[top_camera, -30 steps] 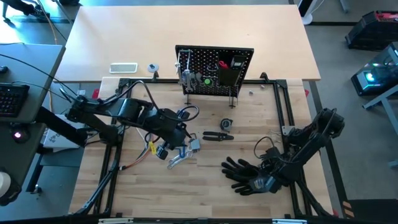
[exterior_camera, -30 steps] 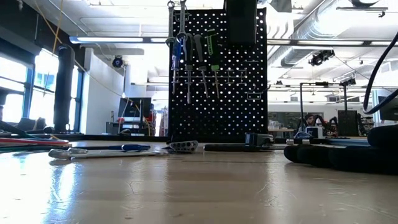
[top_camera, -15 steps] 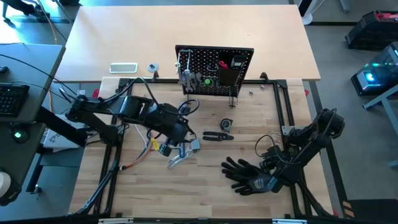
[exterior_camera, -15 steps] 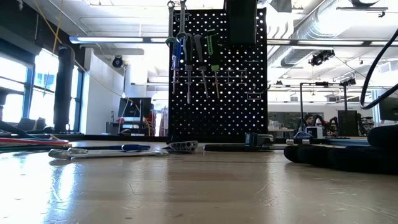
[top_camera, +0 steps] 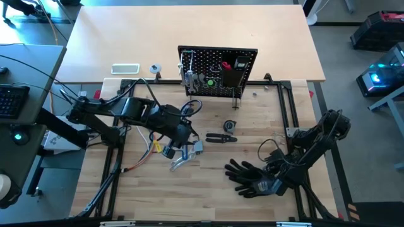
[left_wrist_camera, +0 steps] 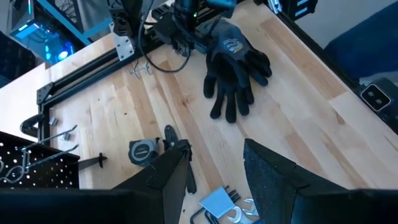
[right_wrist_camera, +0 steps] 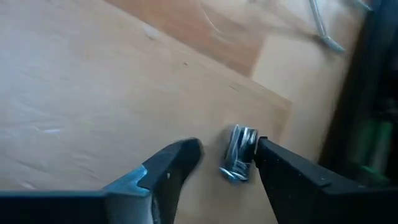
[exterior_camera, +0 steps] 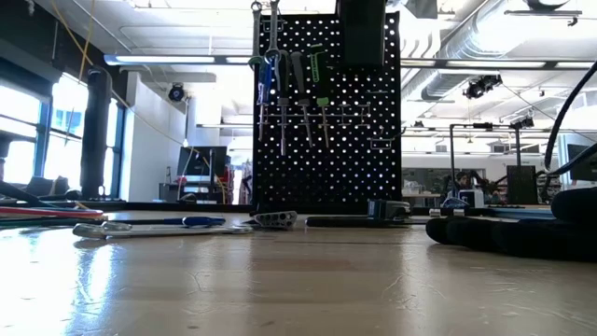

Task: Hang tools onto peg board
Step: Put the socket into the black bin on the peg board

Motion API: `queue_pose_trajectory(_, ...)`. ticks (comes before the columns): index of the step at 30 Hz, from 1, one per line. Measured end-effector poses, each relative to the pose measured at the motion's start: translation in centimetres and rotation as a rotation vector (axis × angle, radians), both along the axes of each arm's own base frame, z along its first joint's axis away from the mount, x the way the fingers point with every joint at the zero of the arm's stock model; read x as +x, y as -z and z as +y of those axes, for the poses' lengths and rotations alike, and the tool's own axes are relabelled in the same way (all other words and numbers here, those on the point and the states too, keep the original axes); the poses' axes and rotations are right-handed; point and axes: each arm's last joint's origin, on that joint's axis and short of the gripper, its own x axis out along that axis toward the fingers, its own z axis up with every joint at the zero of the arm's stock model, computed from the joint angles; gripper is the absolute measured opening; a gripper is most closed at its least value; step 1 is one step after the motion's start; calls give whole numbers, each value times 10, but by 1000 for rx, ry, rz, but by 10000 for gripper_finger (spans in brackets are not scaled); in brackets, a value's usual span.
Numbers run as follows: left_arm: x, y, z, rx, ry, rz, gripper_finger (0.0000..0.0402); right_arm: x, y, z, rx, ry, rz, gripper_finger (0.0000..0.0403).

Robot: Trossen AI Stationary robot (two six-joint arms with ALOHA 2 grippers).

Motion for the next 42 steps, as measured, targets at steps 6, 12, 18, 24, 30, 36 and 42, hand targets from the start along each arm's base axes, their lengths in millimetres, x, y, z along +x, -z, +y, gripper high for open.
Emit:
queue_pose_trajectory(6, 0, 0, 0, -3, -8, -1, 147, -2, 5, -4, -5, -6, -37, 171)
queue_pose_trajectory(12, 0, 0, 1, 5, -18, -2, 147, 1, -2, -5, -3, -43, -41, 95)
queue_pose_trajectory(18, 1, 0, 3, 13, -23, -4, 147, 2, -2, -6, -3, -74, -29, 44)
queue_pose_trajectory(24, 0, 1, 4, 6, -34, 6, 147, 3, -4, -4, -1, -85, -32, 44)
queue_pose_trajectory(30, -7, 4, 6, -10, -62, 85, 147, 4, -5, -3, 0, -103, -40, 44)
queue_pose_trajectory(36, -18, 10, 7, -32, -110, 199, 147, 6, -4, -2, 7, -99, -54, 76)
queue_pose_trajectory(42, -26, 17, 8, -63, -137, 316, 147, 13, -4, -6, 8, -80, -69, 59)
